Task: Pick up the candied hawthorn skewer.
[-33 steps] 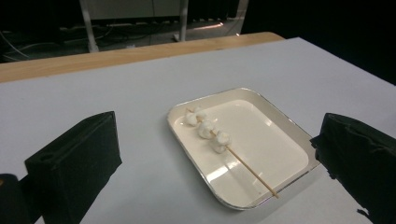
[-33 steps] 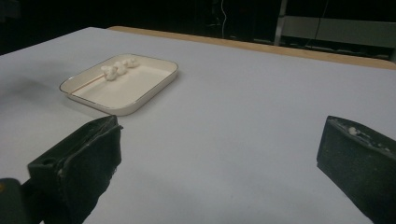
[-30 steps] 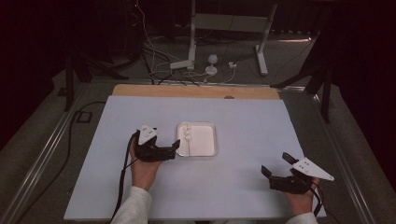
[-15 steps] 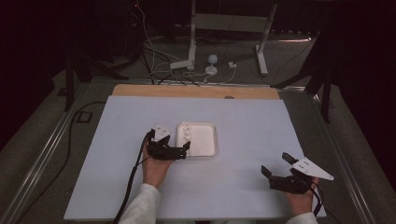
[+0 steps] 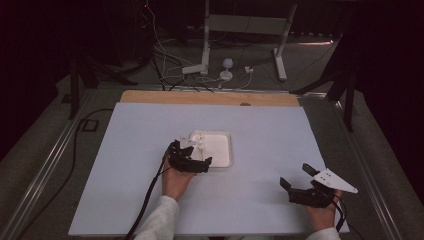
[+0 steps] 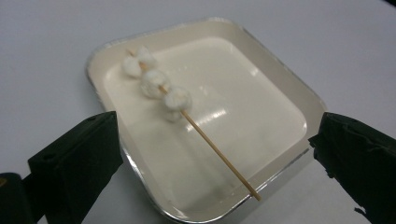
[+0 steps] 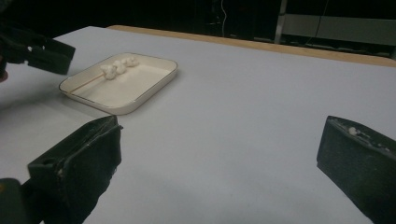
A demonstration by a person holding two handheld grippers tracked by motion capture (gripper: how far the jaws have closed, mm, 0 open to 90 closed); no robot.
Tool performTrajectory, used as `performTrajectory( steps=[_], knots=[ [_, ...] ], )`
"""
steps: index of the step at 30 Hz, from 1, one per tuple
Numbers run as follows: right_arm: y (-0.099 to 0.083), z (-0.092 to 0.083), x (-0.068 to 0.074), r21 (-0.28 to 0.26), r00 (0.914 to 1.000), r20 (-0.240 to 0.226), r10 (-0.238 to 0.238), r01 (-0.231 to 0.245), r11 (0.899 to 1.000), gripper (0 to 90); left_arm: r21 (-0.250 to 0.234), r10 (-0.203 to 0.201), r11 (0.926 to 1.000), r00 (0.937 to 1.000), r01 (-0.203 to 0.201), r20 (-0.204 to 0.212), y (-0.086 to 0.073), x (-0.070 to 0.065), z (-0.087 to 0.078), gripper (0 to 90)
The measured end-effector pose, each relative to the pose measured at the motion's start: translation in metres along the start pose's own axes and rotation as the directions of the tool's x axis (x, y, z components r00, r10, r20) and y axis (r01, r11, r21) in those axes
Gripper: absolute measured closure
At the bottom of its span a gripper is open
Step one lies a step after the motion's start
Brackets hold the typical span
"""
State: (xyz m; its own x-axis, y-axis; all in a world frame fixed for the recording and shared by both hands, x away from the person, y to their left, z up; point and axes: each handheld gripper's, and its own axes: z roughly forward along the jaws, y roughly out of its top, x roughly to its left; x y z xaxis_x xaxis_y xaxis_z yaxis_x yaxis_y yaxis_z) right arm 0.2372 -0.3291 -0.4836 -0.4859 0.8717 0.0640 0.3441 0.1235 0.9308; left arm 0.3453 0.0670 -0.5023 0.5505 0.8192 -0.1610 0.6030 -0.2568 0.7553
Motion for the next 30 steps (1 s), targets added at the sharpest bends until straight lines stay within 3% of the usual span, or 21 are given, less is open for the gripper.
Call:
performTrajectory(
  steps=[4,6,7,8,10,11,12,13,15,17,20,25,30],
  knots=[
    [0.0,0.0,0.0,-0.001,1.0,0.0,0.003,-0.003,1.0,0.0,0.054,0.006,0.9985,1.0,-0.006,0.0,-0.002,-0.004,0.01,1.5],
    [0.0,0.0,-0.001,-0.001,1.0,0.001,0.005,-0.005,1.0,0.0,0.073,0.016,0.9972,0.9997,-0.015,-0.018,-0.002,-0.006,0.013,5.7],
    [0.0,0.0,-0.001,-0.002,1.0,0.001,0.009,-0.009,1.0,0.0,0.081,0.024,0.9964,0.9995,-0.023,-0.018,-0.002,-0.007,0.014,15.0],
    [0.0,0.0,-0.001,-0.002,1.0,0.001,0.009,-0.009,1.0,0.0,0.096,0.029,0.9951,0.9994,-0.027,-0.02,-0.002,-0.007,0.015,15.0],
    [0.0,0.0,-0.001,-0.002,0.9999,0.001,0.01,-0.01,1.0,0.0,0.121,0.035,0.9922,0.9991,-0.032,-0.024,-0.002,-0.007,0.016,28.5],
    [0.0,0.0,-0.001,-0.003,0.9999,0.0,0.011,-0.011,1.0,0.0,0.126,0.033,0.9915,0.9994,-0.031,-0.014,-0.002,-0.006,0.016,35.7],
    [0.0,0.0,-0.001,-0.002,0.9999,0.0,0.011,-0.011,1.0,0.0,0.137,0.038,0.99,0.999,-0.035,-0.021,-0.002,-0.006,0.016,48.4],
    [0.0,0.0,-0.001,-0.002,0.9999,0.0,0.011,-0.011,1.0,0.0,0.152,0.046,0.9875,0.9986,-0.041,-0.028,-0.003,-0.005,0.016,48.4],
    [0.0,0.0,-0.001,-0.001,0.9999,0.0,0.011,-0.011,1.0,0.0,0.16,0.059,0.9857,0.9976,-0.052,-0.037,-0.002,-0.005,0.015,57.2],
    [0.0,0.0,-0.001,0.002,0.9999,-0.001,0.011,-0.011,1.0,0.0,0.172,0.05,0.9842,0.9977,-0.041,-0.046,-0.002,-0.003,0.013,68.3],
    [0.0,0.0,-0.001,0.002,0.9999,-0.003,0.013,-0.013,1.0,0.0,0.184,0.029,0.9827,0.9983,-0.019,-0.051,-0.001,0.0,0.012,77.3],
    [-0.001,0.0,-0.002,0.002,0.9997,-0.008,0.022,-0.022,1.0,0.0,0.196,-0.012,0.9803,0.9986,0.022,-0.052,0.001,0.005,0.012,88.2],
    [-0.001,0.0,-0.004,0.001,0.9994,-0.011,0.034,-0.034,0.999,0.0,0.203,-0.019,0.9788,0.9989,0.028,-0.043,0.001,0.007,0.011,90.0]
  ],
)
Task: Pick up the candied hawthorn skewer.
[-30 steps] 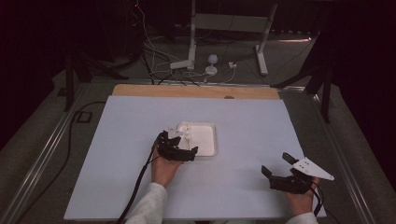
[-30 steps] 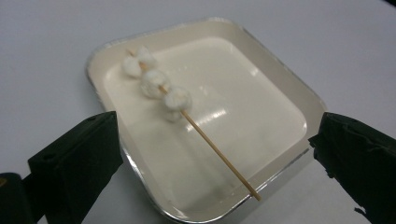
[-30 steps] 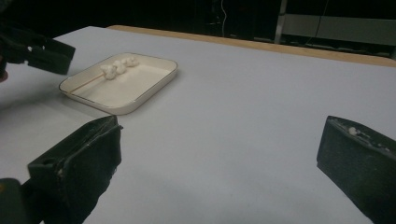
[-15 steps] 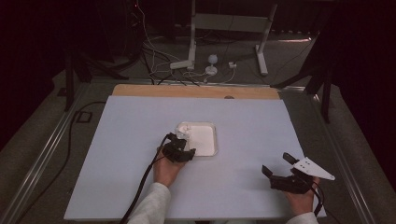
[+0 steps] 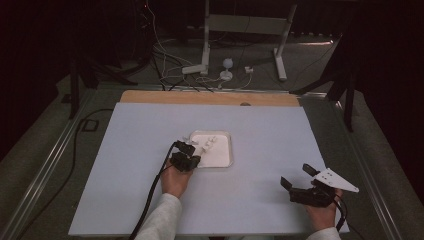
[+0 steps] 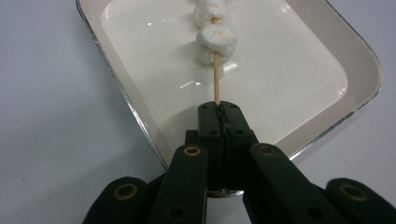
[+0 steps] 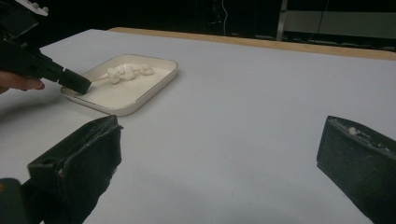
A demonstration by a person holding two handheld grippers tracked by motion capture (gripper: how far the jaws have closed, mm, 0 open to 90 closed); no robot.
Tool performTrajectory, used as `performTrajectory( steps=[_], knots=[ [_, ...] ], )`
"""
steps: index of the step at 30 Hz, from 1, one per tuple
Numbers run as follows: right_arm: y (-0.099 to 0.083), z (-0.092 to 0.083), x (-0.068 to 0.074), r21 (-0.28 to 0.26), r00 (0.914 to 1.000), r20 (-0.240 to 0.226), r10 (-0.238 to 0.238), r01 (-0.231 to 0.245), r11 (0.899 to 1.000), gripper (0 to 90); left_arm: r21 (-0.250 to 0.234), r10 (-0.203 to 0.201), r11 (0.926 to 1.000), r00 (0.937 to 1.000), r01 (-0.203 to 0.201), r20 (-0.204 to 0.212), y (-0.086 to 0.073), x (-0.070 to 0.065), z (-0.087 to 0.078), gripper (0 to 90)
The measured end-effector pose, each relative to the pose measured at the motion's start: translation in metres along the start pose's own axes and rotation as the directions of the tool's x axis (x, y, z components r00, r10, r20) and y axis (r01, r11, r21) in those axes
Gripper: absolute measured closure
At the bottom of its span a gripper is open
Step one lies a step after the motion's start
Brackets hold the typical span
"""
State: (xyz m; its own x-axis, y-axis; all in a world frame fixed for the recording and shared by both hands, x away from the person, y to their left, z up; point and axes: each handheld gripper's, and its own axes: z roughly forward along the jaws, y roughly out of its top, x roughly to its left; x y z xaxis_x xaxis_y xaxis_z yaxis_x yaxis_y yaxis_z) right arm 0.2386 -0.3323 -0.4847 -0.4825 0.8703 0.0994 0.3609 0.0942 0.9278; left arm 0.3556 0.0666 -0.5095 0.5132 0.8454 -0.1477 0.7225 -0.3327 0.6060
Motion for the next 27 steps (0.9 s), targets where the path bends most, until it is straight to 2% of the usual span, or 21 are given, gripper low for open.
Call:
performTrajectory(
  steps=[14,19,27],
  knots=[
    [0.0,0.001,0.0,0.002,1.0,-0.001,0.001,-0.001,1.0,0.0,-0.079,-0.008,0.9968,0.9984,0.012,0.056,0.0,0.003,-0.02,90.0],
    [0.0,0.0,0.0,0.002,1.0,-0.002,0.003,-0.003,1.0,0.0,-0.11,0.0,0.994,0.9984,0.006,0.057,-0.003,0.007,-0.031,90.0],
    [-0.001,0.001,0.0,0.006,1.0,-0.005,0.002,-0.002,1.0,0.0,-0.16,0.012,0.9872,0.9965,0.002,0.083,-0.01,0.018,-0.047,90.0]
  ],
)
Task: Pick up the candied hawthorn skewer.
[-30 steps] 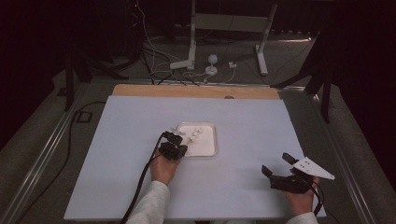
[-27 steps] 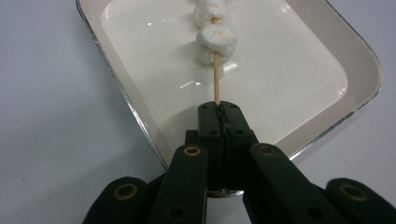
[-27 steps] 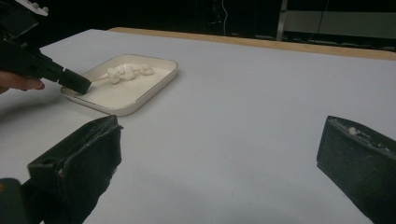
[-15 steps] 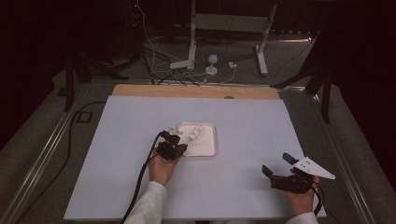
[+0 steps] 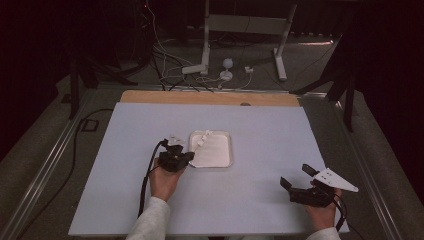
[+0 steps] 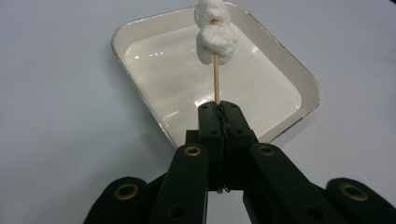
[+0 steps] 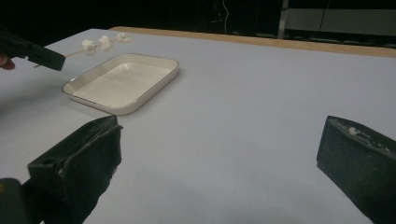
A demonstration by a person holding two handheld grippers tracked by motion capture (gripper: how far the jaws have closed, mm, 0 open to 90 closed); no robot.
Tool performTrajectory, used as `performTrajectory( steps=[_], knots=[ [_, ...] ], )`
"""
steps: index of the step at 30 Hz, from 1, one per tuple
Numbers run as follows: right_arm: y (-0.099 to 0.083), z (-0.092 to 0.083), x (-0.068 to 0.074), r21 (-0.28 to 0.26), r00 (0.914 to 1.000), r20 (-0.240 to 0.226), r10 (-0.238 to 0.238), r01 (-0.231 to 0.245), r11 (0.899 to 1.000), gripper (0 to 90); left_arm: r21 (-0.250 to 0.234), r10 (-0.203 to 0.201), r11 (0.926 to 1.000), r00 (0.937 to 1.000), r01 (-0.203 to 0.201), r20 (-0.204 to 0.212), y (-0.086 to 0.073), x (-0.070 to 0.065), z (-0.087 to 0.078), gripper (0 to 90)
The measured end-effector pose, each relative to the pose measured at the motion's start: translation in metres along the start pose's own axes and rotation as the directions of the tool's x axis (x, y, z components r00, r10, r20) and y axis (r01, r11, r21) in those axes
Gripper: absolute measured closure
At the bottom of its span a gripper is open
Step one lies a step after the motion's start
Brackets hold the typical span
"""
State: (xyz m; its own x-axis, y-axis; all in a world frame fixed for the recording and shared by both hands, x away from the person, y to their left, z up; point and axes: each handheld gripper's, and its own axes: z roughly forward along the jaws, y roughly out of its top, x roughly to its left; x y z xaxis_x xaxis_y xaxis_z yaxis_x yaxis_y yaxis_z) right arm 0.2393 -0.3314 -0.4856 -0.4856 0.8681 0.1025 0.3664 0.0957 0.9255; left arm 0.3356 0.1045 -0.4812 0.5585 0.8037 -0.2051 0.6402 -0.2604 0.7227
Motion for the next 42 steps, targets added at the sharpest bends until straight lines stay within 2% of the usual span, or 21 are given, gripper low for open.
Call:
performTrajectory(
  steps=[14,18,23,32,37,39,40,42],
  knots=[
    [-0.001,0.001,0.0,0.005,1.0,0.0,0.004,-0.004,1.0,0.0,-0.077,0.042,0.9962,0.999,-0.04,0.016,-0.015,0.009,-0.029,89.9],
    [-0.001,0.001,0.0,0.004,1.0,0.001,0.001,-0.001,1.0,0.0,-0.121,0.04,0.992,0.999,-0.038,0.018,-0.023,0.011,-0.04,89.9],
    [0.0,0.002,0.0,0.008,1.0,-0.001,0.003,-0.003,1.0,0.0,-0.153,0.052,0.987,0.9986,-0.051,0.005,-0.031,0.015,-0.051,89.9],
    [0.002,0.002,0.001,0.0,0.9998,-0.01,0.018,-0.018,1.0,0.0,-0.211,0.074,0.975,0.9971,-0.069,0.017,-0.037,0.017,-0.06,89.9],
    [0.013,0.008,0.004,-0.005,0.9995,-0.027,0.015,-0.016,1.0,0.0,-0.242,0.103,0.966,0.9942,-0.092,0.033,-0.036,0.017,-0.061,89.9],
    [0.025,0.011,0.006,-0.007,0.9993,-0.038,-0.002,0.002,1.0,0.0,-0.252,0.118,0.9621,0.9922,-0.105,0.04,-0.036,0.016,-0.061,89.9],
    [0.025,0.011,0.006,-0.007,0.9993,-0.038,-0.002,0.002,1.0,0.0,-0.255,0.124,0.9607,0.9914,-0.109,0.042,-0.036,0.016,-0.061,89.9],
    [0.038,0.019,0.007,-0.016,0.9988,-0.049,-0.004,0.003,1.0,0.0,-0.26,0.13,0.9588,0.9905,-0.114,0.046,-0.036,0.016,-0.06,89.9]
  ],
)
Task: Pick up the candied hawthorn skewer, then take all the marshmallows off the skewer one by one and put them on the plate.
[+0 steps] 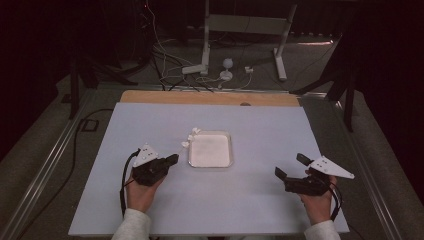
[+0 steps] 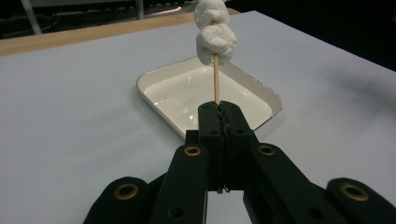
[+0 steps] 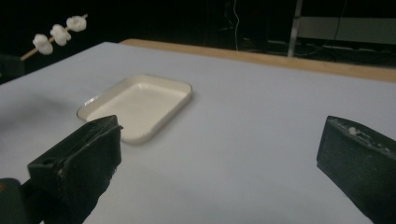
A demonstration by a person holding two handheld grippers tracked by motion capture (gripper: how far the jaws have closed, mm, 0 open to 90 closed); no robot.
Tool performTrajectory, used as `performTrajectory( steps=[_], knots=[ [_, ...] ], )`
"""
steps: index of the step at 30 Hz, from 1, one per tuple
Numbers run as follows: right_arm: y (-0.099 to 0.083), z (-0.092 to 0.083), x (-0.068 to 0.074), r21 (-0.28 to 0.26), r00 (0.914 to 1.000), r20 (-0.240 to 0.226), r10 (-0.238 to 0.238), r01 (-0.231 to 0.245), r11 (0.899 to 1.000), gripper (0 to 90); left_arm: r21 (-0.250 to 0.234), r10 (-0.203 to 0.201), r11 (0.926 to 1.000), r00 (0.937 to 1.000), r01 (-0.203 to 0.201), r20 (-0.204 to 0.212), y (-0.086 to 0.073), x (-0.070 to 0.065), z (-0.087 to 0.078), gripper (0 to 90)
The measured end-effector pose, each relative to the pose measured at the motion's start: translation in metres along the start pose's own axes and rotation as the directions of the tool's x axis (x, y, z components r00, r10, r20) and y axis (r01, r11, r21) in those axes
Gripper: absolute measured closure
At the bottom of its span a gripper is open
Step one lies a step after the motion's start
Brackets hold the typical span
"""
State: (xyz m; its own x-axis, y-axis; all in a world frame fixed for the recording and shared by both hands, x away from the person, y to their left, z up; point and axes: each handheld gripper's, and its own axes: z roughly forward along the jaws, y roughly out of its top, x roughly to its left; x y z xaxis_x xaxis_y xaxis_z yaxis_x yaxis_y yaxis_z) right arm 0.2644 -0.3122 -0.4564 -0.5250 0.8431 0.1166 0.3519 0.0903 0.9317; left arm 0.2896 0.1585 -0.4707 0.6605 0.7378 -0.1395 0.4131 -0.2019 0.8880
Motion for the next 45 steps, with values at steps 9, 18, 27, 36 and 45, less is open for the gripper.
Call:
performTrajectory(
  steps=[9,18,27,36,45],
  knots=[
    [0.027,0.03,0.002,-0.005,0.9976,-0.049,0.049,-0.049,0.999,0.0,-0.022,0.022,0.9995,0.9996,-0.021,0.019,0.0,-0.005,0.0,89.9],
    [0.047,0.06,0.023,0.015,0.9897,-0.132,0.056,-0.054,0.998,0.0,-0.024,0.045,0.9988,0.998,-0.044,0.044,0.0,-0.011,0.005,89.9],
    [0.063,0.093,0.049,0.051,0.9761,-0.215,0.035,-0.025,0.998,0.0,-0.029,0.047,0.9985,0.9979,-0.046,0.043,0.0,-0.013,0.006,89.9],
    [0.071,0.121,0.072,0.106,0.951,-0.297,0.085,-0.055,0.993,5.9,-0.024,0.071,0.9973,0.9959,-0.07,0.056,0.0,-0.021,0.012,89.9],
    [0.077,0.145,0.086,0.19,0.9257,-0.334,0.178,-0.118,0.975,43.8,-0.01,0.099,0.995,0.9918,-0.099,0.08,-0.001,-0.029,0.02,89.9]
  ],
)
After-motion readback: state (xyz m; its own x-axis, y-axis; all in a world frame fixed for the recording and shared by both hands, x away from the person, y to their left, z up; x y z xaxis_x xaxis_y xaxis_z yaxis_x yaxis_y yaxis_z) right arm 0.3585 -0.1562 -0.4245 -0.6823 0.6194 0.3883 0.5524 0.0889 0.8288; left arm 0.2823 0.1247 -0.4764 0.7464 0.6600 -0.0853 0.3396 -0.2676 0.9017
